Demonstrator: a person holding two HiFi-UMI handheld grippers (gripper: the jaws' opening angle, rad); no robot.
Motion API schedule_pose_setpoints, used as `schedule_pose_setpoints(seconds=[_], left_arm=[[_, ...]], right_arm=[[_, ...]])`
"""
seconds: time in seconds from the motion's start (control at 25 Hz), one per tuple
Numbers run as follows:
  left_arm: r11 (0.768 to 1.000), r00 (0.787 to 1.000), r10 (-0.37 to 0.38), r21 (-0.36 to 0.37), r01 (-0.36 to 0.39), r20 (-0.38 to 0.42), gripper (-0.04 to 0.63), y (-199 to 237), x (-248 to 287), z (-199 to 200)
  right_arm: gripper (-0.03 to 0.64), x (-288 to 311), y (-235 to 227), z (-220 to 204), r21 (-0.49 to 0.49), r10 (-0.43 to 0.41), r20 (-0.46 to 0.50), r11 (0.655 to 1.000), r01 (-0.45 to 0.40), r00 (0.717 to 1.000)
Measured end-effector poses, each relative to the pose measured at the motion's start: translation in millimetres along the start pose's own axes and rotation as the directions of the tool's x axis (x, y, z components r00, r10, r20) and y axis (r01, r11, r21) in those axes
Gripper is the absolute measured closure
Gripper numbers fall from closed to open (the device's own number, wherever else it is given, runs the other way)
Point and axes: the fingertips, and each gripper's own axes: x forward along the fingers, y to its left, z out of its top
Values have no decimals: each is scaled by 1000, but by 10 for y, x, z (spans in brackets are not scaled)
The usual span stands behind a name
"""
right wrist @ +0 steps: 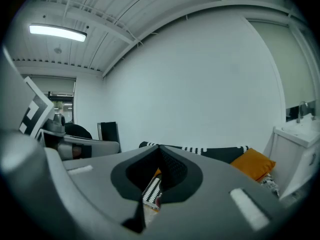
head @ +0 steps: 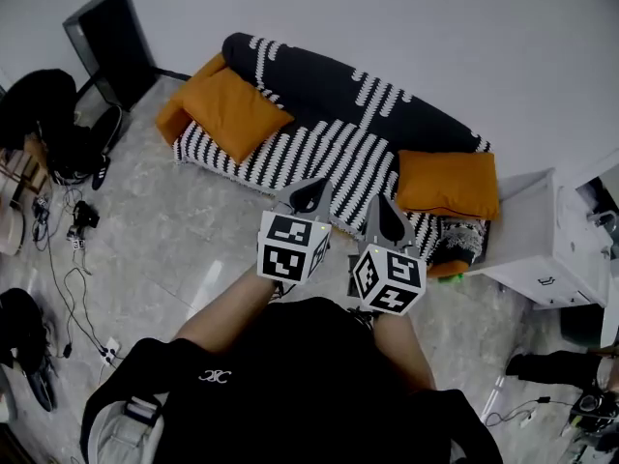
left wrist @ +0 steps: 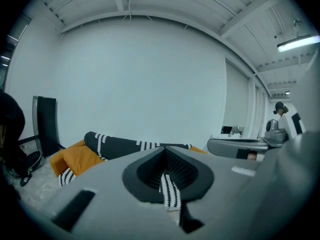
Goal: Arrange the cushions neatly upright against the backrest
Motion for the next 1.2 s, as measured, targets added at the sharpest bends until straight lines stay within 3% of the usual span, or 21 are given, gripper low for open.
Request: schedule_pose_setpoints(seconds=[0.32,0.72,1.2], left_arm=[[995,995,-103,-9,103,-16,588,12,-106,-171],[985,985,-171,-5,171,-12,588,-123,60,-151],[981,981,-184,49,187,-55,588,-291,1027,60]], right_arm=[[607,-186,153,-149,-5,-97,0,995,97,995],[608,-204,-130,-93,12,-186,15,982,186,982],[607,389,-999,20,52,-225,11,973,224,974]])
